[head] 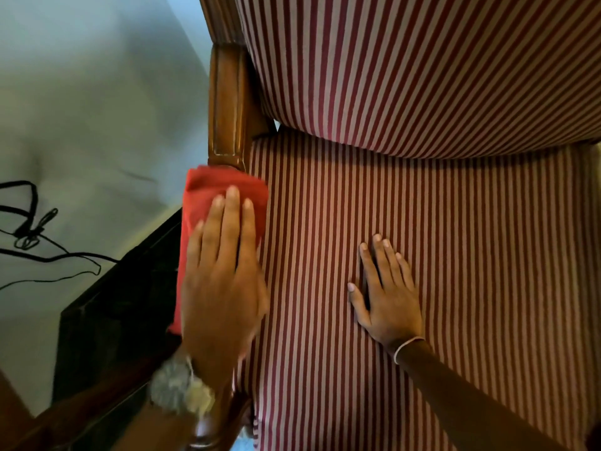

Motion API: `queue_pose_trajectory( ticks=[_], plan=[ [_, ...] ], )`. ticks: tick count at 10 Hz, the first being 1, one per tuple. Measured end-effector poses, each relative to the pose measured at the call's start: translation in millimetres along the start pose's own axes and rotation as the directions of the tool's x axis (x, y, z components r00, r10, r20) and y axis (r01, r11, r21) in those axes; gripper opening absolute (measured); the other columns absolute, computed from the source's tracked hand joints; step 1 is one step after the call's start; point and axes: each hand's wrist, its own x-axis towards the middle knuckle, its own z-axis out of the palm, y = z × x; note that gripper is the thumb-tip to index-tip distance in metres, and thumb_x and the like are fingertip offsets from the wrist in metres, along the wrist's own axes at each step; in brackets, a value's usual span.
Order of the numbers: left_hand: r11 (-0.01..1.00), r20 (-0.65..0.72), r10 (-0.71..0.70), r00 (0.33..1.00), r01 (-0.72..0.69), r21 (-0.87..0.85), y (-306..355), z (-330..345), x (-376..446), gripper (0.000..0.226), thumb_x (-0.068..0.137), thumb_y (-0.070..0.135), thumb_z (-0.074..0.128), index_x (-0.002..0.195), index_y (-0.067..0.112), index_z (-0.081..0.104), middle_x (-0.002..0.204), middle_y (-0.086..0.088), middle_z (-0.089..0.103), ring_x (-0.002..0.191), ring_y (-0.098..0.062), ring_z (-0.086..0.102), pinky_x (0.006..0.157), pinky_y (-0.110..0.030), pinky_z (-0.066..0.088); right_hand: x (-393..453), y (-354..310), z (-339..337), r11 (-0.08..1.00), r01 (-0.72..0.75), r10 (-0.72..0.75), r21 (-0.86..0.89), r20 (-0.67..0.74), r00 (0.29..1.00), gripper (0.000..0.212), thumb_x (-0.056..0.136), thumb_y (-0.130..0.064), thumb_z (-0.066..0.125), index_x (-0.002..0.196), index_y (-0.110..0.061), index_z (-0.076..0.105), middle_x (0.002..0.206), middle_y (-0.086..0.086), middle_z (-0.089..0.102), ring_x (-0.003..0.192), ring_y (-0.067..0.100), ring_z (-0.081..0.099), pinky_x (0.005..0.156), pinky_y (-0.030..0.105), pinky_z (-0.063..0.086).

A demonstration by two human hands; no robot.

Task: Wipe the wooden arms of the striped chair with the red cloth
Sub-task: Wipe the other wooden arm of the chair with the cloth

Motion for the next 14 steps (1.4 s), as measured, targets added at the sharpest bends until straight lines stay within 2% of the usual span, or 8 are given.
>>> queue_pose_trajectory(
  ticks=[2,4,5,7,10,12,13,14],
  plan=[
    [0.996,-0.077,-0.073,0.994,0.068,-0.061,3.6,-5.6,140.7,0.066,0.104,0.020,0.032,0.164,0.009,0.008,0.173,-0.015,0.006,0.161,-0.029,0.005,0.130,-0.045,0.005,0.8,2.1,0.9,1.000,0.008,-0.008,-0.011,0.005,1.000,0.070,0.103,-0.052,0.034,0.160,-0.012,0.031,0.170,0.016,0.024,0.159,0.029,0.021,0.129,0.049,0.020],
    [0.999,0.002,-0.042,0.999,0.042,-0.026,6.5,3.1,-69.8,0.066,0.103,0.024,0.044,0.161,0.003,0.021,0.171,-0.019,0.012,0.161,-0.028,0.001,0.132,-0.045,0.005,-0.1,2.3,1.6,1.000,0.004,-0.004,0.002,0.000,1.000,0.069,0.104,-0.052,0.033,0.161,-0.012,0.029,0.170,0.015,0.023,0.159,0.029,0.020,0.129,0.050,0.020],
    [0.999,0.043,-0.010,0.999,0.008,0.052,-0.9,1.1,-58.5,0.066,0.102,0.026,0.043,0.160,0.002,0.024,0.170,-0.021,0.016,0.160,-0.031,0.003,0.131,-0.044,0.002,-1.0,0.6,1.3,1.000,0.004,-0.004,-0.001,-0.002,1.000,0.069,0.105,-0.053,0.030,0.161,-0.012,0.029,0.170,0.016,0.023,0.159,0.029,0.020,0.129,0.049,0.020],
    [0.994,-0.099,-0.099,0.990,0.094,-0.057,4.1,-5.6,126.6,0.070,0.101,0.018,0.039,0.163,0.009,0.009,0.173,-0.017,0.009,0.160,-0.032,0.009,0.129,-0.047,0.009,-0.6,-0.5,-5.0,1.000,0.010,-0.010,-0.008,0.006,1.000,0.070,0.105,-0.053,0.029,0.160,-0.010,0.031,0.170,0.016,0.024,0.159,0.030,0.022,0.129,0.050,0.022],
    [1.000,-0.019,-0.012,1.000,0.012,-0.006,4.3,3.6,-46.6,0.064,0.102,0.019,0.043,0.160,0.001,0.022,0.169,-0.023,0.018,0.158,-0.035,0.016,0.129,-0.049,0.014,-0.6,0.6,-3.4,1.000,0.003,-0.003,0.009,0.000,1.000,0.069,0.104,-0.051,0.035,0.161,-0.012,0.030,0.170,0.016,0.023,0.159,0.028,0.019,0.131,0.046,0.016],
    [0.996,-0.112,-0.063,0.992,0.055,-0.076,-0.1,1.2,109.2,0.067,0.102,0.017,0.035,0.163,0.009,0.010,0.172,-0.018,0.009,0.160,-0.033,0.008,0.131,-0.049,0.010,-1.8,0.1,-1.8,1.000,0.003,-0.003,-0.004,-0.016,1.000,0.069,0.104,-0.051,0.035,0.161,-0.012,0.029,0.170,0.016,0.023,0.159,0.028,0.019,0.131,0.046,0.014],
    [0.993,-0.119,-0.092,0.989,0.082,-0.085,0.9,2.0,99.0,0.064,0.104,0.017,0.032,0.163,0.009,0.009,0.173,-0.017,0.009,0.161,-0.031,0.008,0.132,-0.047,0.011,-2.5,1.7,-1.7,1.000,0.005,-0.005,0.006,-0.018,1.000,0.069,0.104,-0.051,0.035,0.161,-0.012,0.028,0.171,0.016,0.022,0.159,0.029,0.019,0.131,0.046,0.015],
    [0.996,-0.083,-0.063,0.995,0.057,-0.072,6.4,4.0,-8.2,0.062,0.107,0.019,0.037,0.163,0.005,0.013,0.172,-0.019,0.011,0.160,-0.032,0.009,0.132,-0.045,0.010,-2.4,0.6,-0.4,1.000,0.001,-0.001,-0.003,-0.021,1.000,0.070,0.105,-0.052,0.033,0.161,-0.012,0.027,0.171,0.015,0.021,0.160,0.028,0.017,0.131,0.046,0.014]
  ],
)
